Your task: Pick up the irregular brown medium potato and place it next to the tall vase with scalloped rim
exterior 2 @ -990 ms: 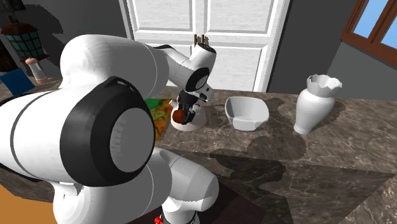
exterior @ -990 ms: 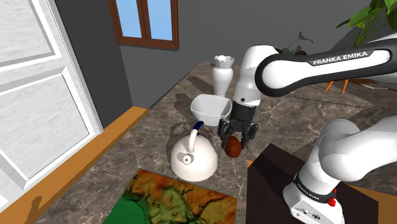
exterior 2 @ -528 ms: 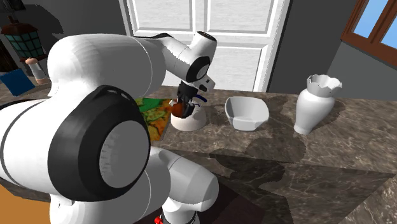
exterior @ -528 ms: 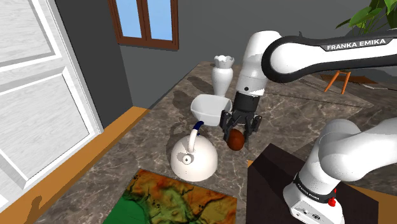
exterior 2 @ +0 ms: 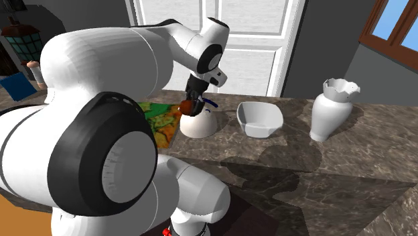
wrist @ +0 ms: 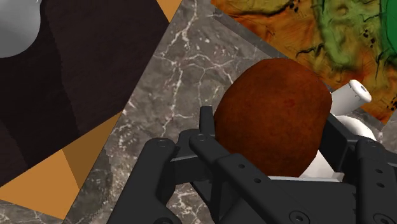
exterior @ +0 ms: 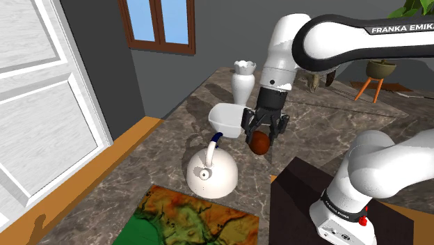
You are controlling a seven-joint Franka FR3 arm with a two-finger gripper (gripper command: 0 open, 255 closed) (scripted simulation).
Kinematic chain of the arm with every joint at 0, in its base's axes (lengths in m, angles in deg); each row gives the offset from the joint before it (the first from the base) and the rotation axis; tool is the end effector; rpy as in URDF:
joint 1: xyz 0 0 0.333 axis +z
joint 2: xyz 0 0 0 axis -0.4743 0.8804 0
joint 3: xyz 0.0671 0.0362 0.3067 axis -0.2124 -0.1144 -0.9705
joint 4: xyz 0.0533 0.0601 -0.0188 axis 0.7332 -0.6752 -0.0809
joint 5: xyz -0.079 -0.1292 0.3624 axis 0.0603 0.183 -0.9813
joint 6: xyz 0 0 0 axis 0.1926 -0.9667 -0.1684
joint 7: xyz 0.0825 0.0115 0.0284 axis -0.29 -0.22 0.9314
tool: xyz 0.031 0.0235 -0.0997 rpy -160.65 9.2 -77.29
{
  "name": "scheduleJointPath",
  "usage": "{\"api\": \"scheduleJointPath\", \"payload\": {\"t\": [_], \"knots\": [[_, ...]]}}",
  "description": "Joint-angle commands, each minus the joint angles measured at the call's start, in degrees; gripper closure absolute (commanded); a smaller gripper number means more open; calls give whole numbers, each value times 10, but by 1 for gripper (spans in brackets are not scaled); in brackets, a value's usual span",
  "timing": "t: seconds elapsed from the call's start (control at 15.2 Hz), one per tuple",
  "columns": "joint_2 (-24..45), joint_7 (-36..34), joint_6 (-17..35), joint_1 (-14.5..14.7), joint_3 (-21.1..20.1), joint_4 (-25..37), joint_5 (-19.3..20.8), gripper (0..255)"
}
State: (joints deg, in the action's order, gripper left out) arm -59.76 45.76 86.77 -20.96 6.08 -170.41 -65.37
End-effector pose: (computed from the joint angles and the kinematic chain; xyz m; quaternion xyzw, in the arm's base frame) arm 0.2800 0.1618 0.5064 -0.9486 0.2696 0.0909 0.1385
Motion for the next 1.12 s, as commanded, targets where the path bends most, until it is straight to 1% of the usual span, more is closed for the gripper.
{"api": "scheduleJointPath", "payload": {"t": [0.0,1.06], "knots": [[-1,-6,-16,-1,3,16,4,255],[18,-43,-122,-6,25,146,26,255]]}}
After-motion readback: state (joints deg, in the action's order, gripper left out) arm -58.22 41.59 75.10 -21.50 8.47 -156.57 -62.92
